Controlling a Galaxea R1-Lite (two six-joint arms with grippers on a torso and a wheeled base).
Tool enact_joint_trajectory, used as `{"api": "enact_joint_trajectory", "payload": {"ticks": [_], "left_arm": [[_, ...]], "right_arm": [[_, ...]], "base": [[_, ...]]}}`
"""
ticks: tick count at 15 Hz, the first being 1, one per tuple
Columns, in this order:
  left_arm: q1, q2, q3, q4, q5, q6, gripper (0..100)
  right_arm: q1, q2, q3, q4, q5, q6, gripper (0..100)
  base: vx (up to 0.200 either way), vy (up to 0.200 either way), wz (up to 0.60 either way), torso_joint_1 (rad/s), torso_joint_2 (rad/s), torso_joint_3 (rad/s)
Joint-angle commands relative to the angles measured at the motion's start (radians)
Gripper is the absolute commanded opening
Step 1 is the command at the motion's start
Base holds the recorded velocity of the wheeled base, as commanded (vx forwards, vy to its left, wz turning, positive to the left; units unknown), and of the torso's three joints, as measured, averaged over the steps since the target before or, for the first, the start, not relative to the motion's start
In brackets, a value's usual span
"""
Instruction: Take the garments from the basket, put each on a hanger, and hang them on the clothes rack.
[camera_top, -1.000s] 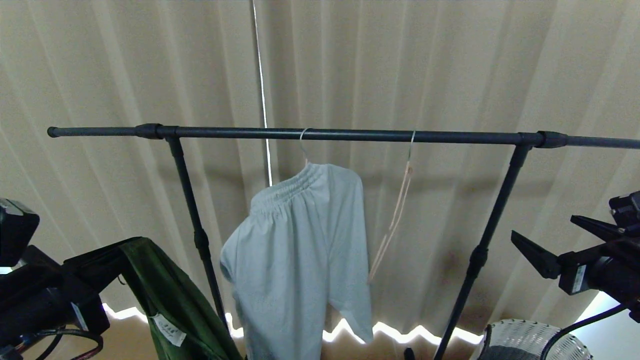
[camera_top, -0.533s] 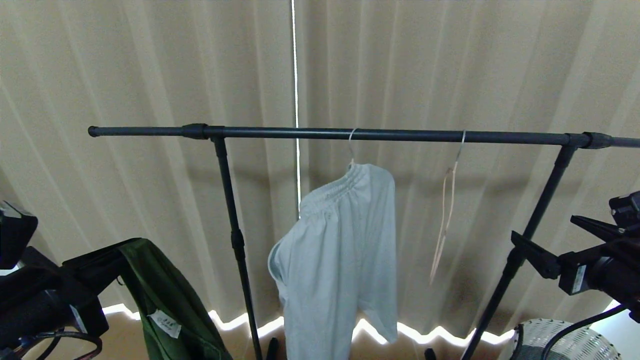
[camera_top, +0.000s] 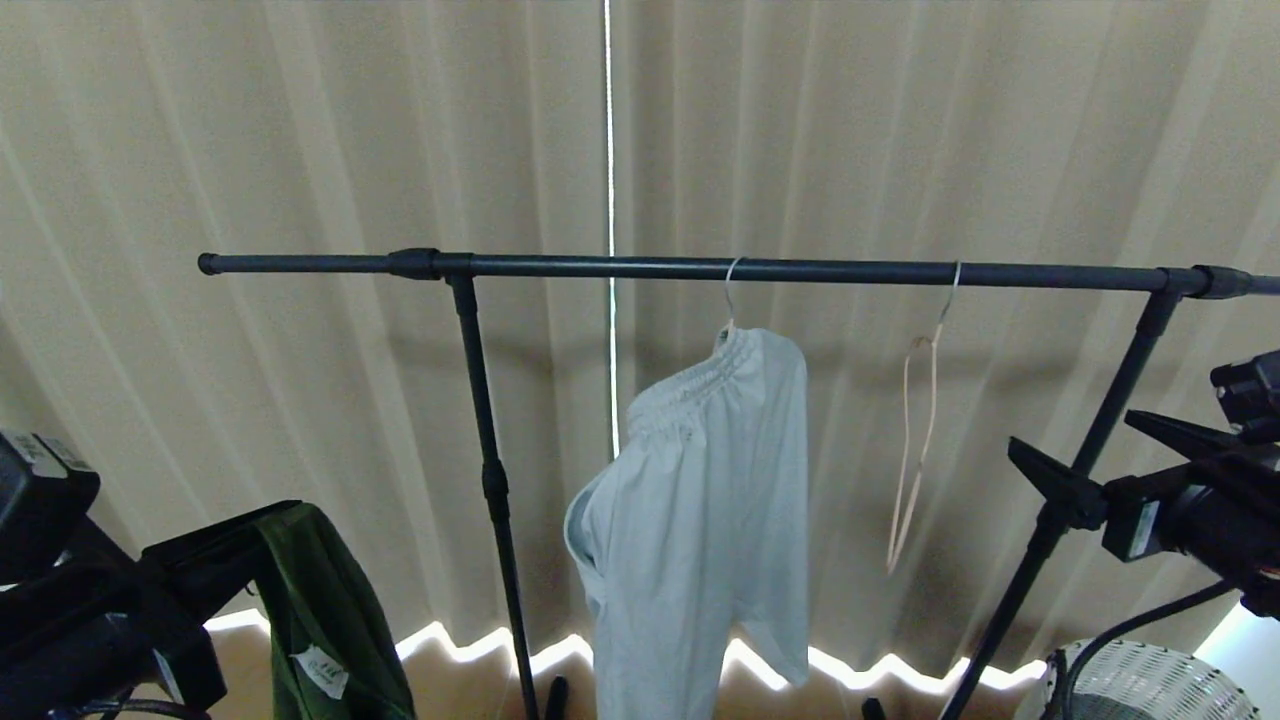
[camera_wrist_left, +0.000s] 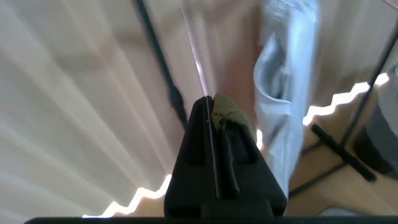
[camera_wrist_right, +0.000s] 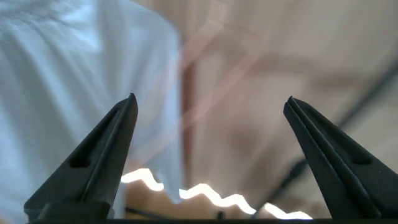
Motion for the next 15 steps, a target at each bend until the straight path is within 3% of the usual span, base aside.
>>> {"api": "enact_joint_trajectory", "payload": {"ticks": [1,5,8,15], "left_arm": [[-0.012,0.008,0.002,-0.001,0.001,0.003,0],[-0.014,-0.017,0.004,-0.001,0.0,0.003,0],[-0.029,-0.017,0.004,-0.001,0.0,0.003,0],[-0.046,-0.017,0.004,-0.001,0.0,0.002,0]], "right_arm": [[0.055,0.092,-0.077,0.011,-0.01,0.04,100],[0.082,0.301,-0.226,0.063,-0.059,0.046,100],[0.081,0.39,-0.247,0.1,-0.133,0.048,100],[0.071,0.342,-0.264,0.197,-0.157,0.06,100]], "base": [[0.0,0.0,0.0,0.0,0.0,0.0],[0.0,0.0,0.0,0.0,0.0,0.0],[0.0,0.0,0.0,0.0,0.0,0.0],[0.0,0.0,0.0,0.0,0.0,0.0]]}}
